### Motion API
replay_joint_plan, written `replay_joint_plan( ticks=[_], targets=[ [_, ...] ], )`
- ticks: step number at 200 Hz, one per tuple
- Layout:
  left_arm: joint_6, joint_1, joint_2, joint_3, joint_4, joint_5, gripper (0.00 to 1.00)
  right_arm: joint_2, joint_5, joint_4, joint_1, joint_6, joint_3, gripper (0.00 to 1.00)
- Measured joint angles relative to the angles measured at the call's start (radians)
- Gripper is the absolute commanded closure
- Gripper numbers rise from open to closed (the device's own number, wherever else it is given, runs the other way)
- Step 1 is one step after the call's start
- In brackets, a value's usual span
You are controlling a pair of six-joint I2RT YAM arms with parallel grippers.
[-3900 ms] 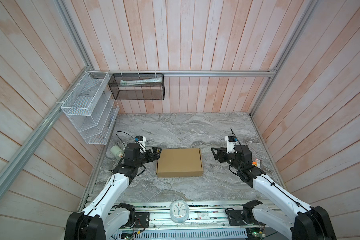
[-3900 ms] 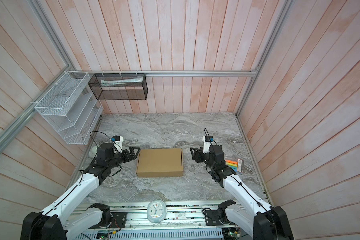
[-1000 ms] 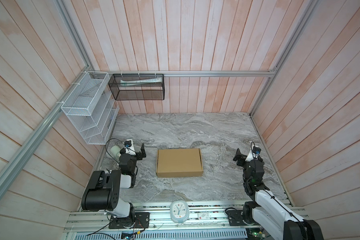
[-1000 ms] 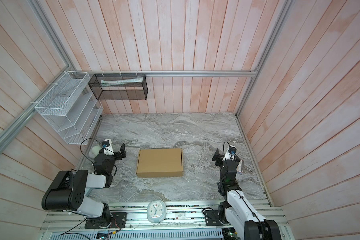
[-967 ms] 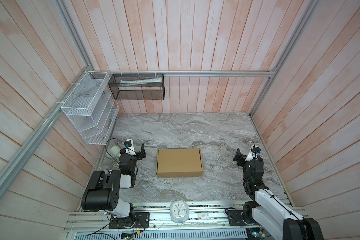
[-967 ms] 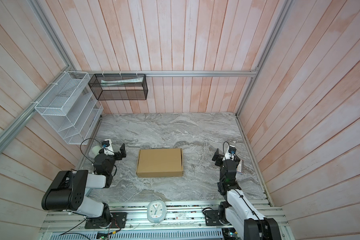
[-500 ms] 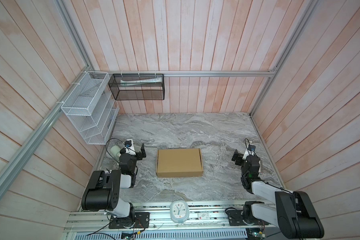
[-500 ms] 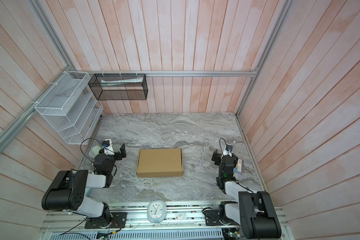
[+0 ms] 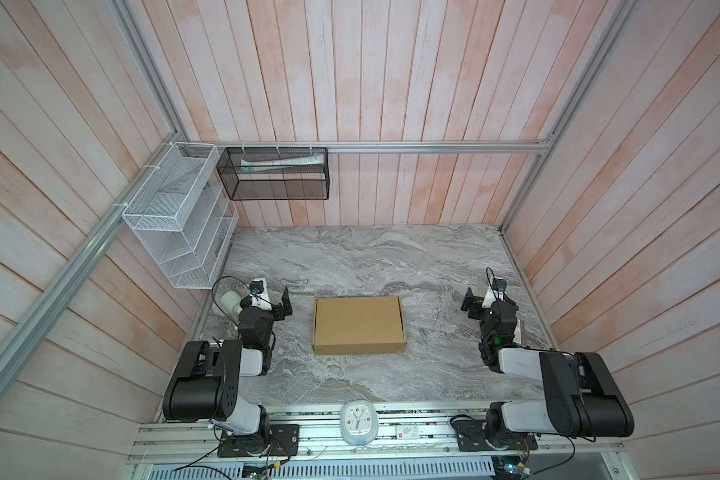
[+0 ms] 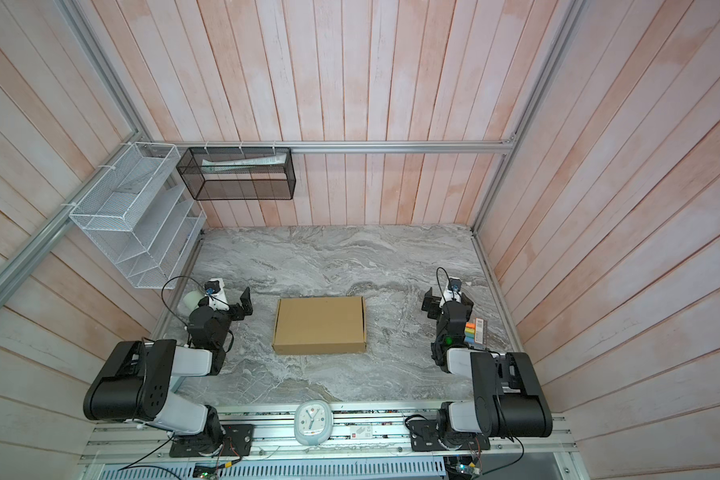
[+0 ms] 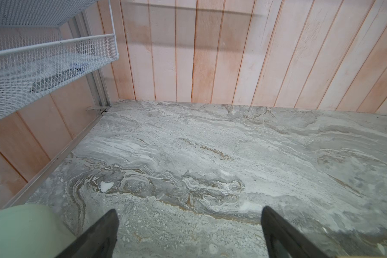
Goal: Fold the paper box
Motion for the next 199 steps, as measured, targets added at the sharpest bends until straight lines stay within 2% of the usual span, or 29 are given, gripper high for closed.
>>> replay_joint_plan(
  ticks=[48,137,199],
  targets=[
    [0.000,0.000,0.000,0.000,0.000,0.000,0.00,0.092,-0.011,0.138,-0.006,-0.008,-0.008,0.02],
    [0.000,0.000,0.000,0.000,0.000,0.000,0.00,0.119,-0.109,0.221,-0.039,-0.008,-0.031,0.02],
    [0.000,0.000,0.000,0.000,0.000,0.000,0.00,0.119,-0.124,0.230,-0.039,-0.008,-0.031,0.02]
  ],
)
